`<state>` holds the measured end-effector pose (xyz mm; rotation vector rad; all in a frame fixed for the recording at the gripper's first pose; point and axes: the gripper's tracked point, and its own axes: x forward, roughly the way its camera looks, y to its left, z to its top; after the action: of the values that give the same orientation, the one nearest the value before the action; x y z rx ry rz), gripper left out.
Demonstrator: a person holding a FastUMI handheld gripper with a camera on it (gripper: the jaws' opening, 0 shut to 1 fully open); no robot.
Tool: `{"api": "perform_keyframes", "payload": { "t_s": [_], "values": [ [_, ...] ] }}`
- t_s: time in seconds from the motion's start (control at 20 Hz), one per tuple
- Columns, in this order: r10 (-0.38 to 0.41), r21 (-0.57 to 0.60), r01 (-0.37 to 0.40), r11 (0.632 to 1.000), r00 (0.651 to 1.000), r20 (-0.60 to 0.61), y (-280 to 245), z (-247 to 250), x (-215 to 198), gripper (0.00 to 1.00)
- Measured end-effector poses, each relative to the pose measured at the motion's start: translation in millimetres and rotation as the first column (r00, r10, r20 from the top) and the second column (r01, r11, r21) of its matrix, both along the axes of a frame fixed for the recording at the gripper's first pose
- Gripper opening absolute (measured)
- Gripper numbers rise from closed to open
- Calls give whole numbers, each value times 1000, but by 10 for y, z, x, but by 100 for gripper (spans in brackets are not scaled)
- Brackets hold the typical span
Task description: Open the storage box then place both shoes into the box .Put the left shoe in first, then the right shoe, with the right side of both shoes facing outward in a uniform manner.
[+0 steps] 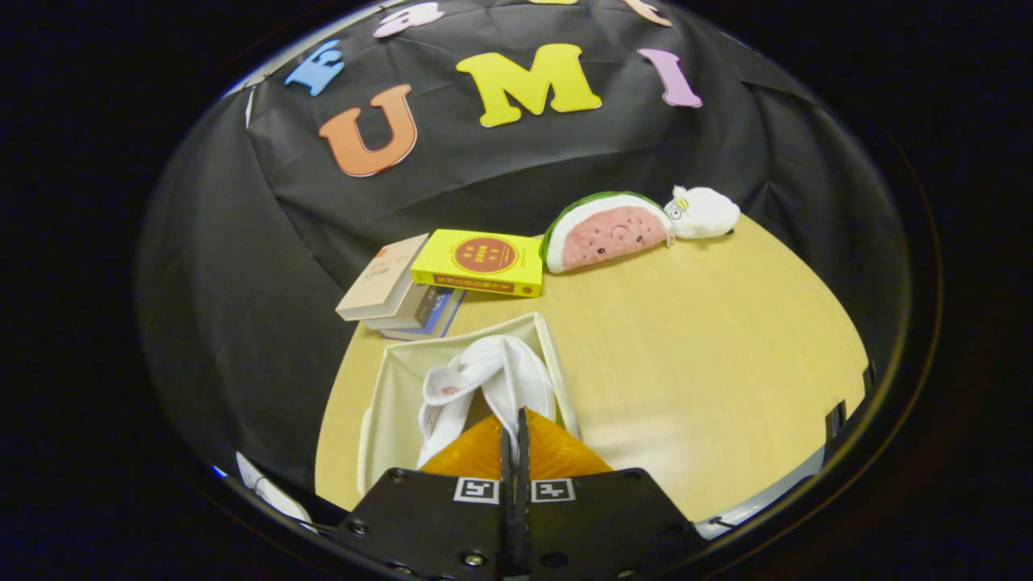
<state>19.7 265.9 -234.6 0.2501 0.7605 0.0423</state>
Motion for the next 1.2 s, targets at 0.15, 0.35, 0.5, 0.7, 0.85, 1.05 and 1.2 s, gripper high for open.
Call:
{"api": "perform_keyframes", "payload": {
  "t_s": [0.15, 0.35, 0.5, 0.7, 0.85, 1.05, 1.2],
  "values": [
    [26, -69, -23, 997, 999, 32, 4, -58, 15, 0],
    [53, -162, -42, 986, 996, 67, -7, -149, 11, 0],
    [106, -155, -99, 983, 994, 37, 110, -258, -64, 9],
    [113, -148, -105, 983, 992, 47, 39, -181, -109, 64],
    [89, -135, -76, 988, 992, 94, -82, 31, -123, 84],
    [52, -126, -30, 992, 984, 169, -285, 360, -146, 97],
    [29, -143, 6, 990, 971, 236, -486, 638, -166, 96]
  ]
}}
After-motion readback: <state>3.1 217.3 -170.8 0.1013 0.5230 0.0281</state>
